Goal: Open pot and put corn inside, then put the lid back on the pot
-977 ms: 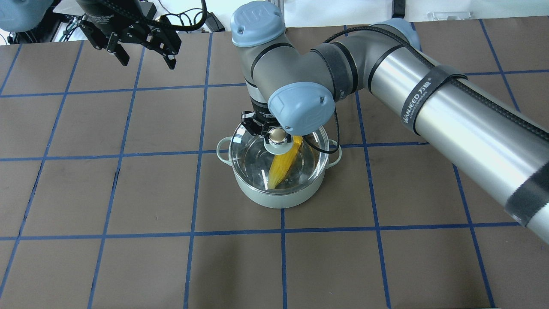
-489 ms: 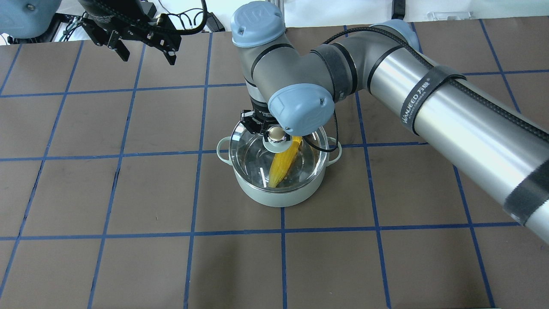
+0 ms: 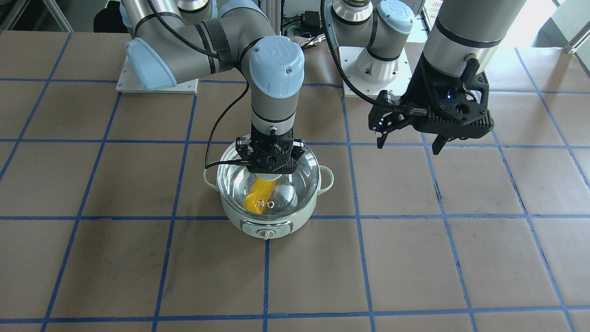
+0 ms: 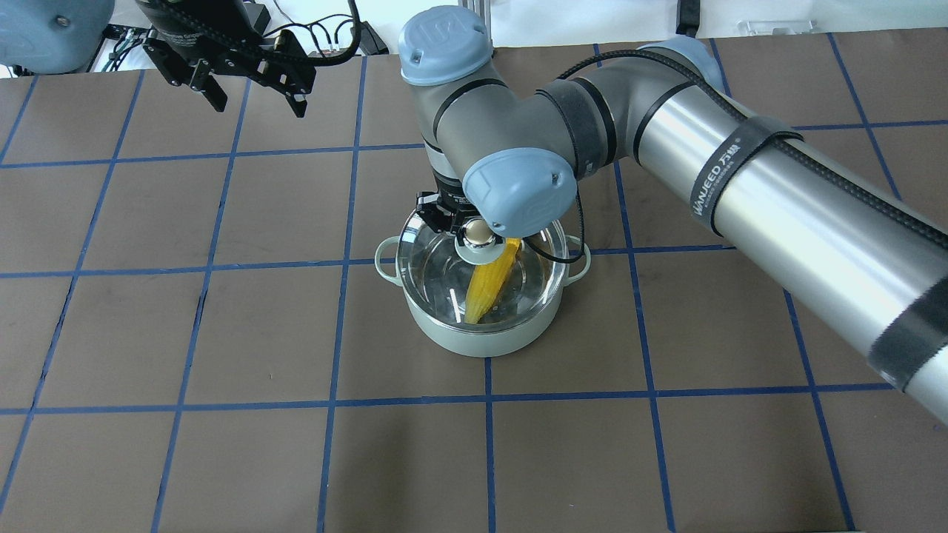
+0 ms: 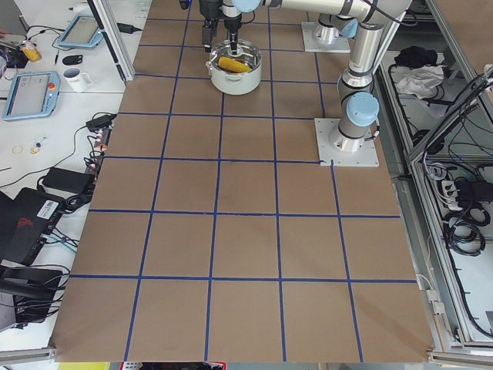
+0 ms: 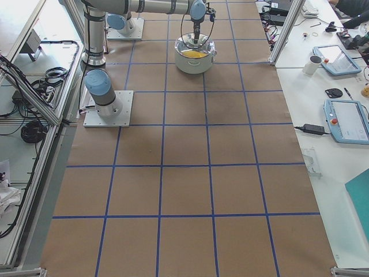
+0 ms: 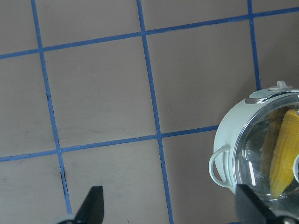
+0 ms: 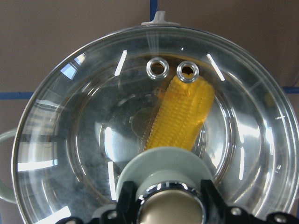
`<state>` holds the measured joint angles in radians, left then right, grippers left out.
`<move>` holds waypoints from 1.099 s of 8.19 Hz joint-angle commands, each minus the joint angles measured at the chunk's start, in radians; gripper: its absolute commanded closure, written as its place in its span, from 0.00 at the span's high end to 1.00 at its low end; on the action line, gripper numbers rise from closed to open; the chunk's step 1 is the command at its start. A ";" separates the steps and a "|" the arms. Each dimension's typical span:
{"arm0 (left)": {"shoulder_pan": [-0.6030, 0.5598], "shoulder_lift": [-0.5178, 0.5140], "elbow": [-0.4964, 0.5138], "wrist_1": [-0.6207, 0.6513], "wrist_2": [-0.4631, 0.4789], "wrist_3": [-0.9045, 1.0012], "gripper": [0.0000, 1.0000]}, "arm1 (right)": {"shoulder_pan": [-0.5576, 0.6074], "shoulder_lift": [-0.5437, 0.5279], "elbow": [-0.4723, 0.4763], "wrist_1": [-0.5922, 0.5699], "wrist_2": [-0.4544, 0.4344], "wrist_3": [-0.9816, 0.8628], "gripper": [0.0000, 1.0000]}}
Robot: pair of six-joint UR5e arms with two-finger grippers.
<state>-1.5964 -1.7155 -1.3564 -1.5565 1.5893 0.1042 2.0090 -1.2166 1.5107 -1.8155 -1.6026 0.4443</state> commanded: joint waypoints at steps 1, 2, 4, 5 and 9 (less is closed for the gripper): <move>-0.001 0.005 0.002 0.025 -0.003 -0.003 1.00 | -0.003 -0.017 -0.003 -0.005 -0.002 0.002 1.00; -0.001 0.005 -0.009 0.027 -0.009 -0.008 1.00 | -0.019 -0.068 -0.006 0.007 -0.006 -0.002 1.00; -0.001 0.019 -0.009 0.023 0.003 -0.009 1.00 | -0.103 -0.223 -0.007 0.182 -0.007 -0.007 1.00; -0.001 0.016 -0.009 0.024 0.001 -0.009 1.00 | -0.158 -0.292 -0.007 0.243 0.010 -0.074 1.00; -0.001 -0.033 -0.024 0.033 -0.011 -0.003 1.00 | -0.434 -0.414 -0.009 0.387 -0.013 -0.544 1.00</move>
<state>-1.5969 -1.7124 -1.3680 -1.5311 1.5832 0.0954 1.7158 -1.5823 1.5019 -1.5029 -1.6056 0.1596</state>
